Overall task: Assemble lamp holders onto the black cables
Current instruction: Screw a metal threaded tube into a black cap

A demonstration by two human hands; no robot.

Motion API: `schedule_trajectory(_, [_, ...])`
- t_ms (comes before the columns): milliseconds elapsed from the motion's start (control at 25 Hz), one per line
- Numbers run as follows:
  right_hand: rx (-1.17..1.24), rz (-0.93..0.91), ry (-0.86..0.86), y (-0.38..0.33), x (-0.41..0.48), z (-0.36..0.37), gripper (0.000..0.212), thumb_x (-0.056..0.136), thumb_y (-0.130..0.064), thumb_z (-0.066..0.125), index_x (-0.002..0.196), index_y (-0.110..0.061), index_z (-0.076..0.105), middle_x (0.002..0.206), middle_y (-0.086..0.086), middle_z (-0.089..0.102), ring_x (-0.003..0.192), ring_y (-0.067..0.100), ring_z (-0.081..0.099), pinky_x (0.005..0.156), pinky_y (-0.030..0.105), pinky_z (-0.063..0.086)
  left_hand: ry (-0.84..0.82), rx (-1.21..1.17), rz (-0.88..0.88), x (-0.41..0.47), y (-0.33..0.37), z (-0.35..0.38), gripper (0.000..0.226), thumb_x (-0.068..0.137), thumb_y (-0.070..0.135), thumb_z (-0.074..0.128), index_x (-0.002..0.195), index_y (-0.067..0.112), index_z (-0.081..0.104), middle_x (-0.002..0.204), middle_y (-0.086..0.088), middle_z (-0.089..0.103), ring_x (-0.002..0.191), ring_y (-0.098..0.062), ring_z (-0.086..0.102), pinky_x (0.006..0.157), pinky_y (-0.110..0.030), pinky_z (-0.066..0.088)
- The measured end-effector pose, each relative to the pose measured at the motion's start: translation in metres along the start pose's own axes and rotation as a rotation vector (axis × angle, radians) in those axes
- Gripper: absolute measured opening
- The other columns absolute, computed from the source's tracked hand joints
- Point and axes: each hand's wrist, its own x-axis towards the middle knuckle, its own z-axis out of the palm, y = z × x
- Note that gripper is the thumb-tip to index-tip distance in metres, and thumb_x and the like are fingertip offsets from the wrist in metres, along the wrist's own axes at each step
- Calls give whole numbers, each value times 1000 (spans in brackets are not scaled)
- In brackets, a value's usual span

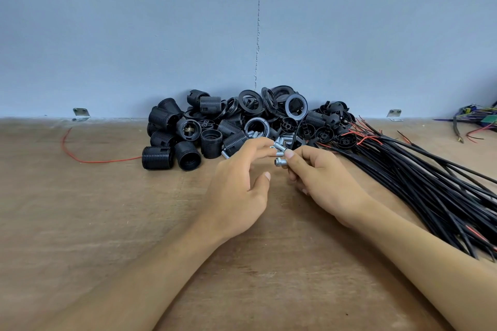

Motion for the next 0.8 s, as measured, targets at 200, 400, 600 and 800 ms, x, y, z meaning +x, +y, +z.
schedule_trajectory(200, [-70,-30,4,-1,0,1,36,102,-36,54,67,-27,56,51,-15,56,48,1,46,58,24,36,76,-49,50,0,0,0,35,86,-7,65,108,19,71,93,19,78,104,7,65,90,-2,39])
schedule_trajectory(400, [40,11,47,-3,-2,0,33,103,-31,53,72,-20,58,48,-15,55,42,2,44,49,15,38,60,13,86,-1,1,1,31,84,-2,66,104,20,74,87,19,76,99,-1,68,93,-14,46])
schedule_trajectory(600, [143,32,39,-5,-2,1,28,103,-24,55,78,-14,63,53,-12,60,41,2,44,46,12,38,43,-8,-17,0,-3,1,38,89,1,63,115,29,66,110,26,73,77,-20,72,75,-22,53])
schedule_trajectory(800, [128,38,38,-4,-3,0,25,102,-23,56,80,-13,63,48,-13,58,42,4,46,45,12,38,-9,0,77,-2,2,1,35,85,0,57,103,27,73,96,30,74,83,-5,72,78,-17,51])
